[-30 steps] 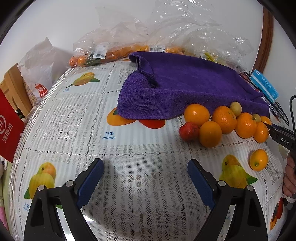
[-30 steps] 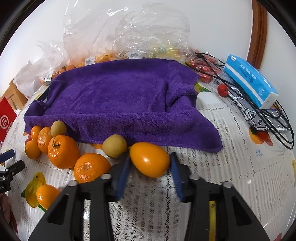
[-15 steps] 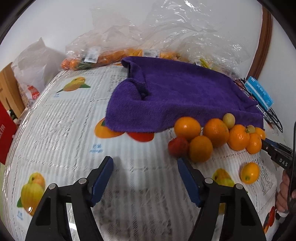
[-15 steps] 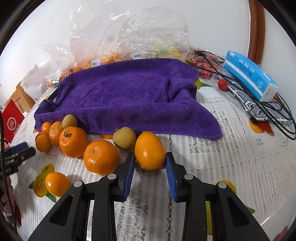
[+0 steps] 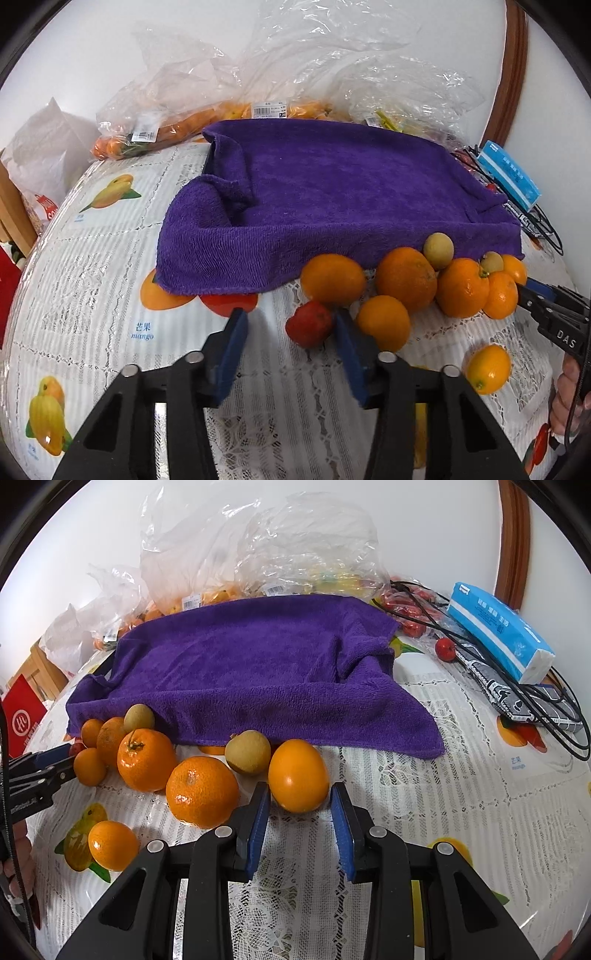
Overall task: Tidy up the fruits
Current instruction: 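Move right tool toward a mandarin while left tool approaches the red cherry tomato, then close right tool on the mandarin while left tool closes on the red tomato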
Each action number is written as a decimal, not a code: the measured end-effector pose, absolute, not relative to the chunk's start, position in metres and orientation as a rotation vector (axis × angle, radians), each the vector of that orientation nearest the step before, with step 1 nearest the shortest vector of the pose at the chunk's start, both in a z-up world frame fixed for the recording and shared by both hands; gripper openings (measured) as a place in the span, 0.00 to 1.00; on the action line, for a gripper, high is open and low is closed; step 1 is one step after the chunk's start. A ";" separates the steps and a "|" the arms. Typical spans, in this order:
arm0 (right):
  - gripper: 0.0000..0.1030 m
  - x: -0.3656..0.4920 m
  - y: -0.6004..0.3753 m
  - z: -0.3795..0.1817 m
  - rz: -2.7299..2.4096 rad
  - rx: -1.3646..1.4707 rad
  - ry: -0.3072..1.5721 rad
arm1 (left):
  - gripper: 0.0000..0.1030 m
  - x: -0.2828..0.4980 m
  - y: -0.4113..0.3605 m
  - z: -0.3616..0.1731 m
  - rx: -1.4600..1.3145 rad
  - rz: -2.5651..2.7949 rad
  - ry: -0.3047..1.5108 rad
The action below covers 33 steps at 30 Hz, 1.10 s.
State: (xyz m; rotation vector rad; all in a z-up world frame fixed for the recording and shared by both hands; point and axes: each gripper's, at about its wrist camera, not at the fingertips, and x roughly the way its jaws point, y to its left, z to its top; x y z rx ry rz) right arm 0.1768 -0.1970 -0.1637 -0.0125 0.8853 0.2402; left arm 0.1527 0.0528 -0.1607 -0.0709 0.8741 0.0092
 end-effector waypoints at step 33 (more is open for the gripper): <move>0.42 0.182 -0.199 -0.166 0.270 0.052 0.880 | 0.23 0.143 0.067 -0.163 -0.255 -0.143 0.845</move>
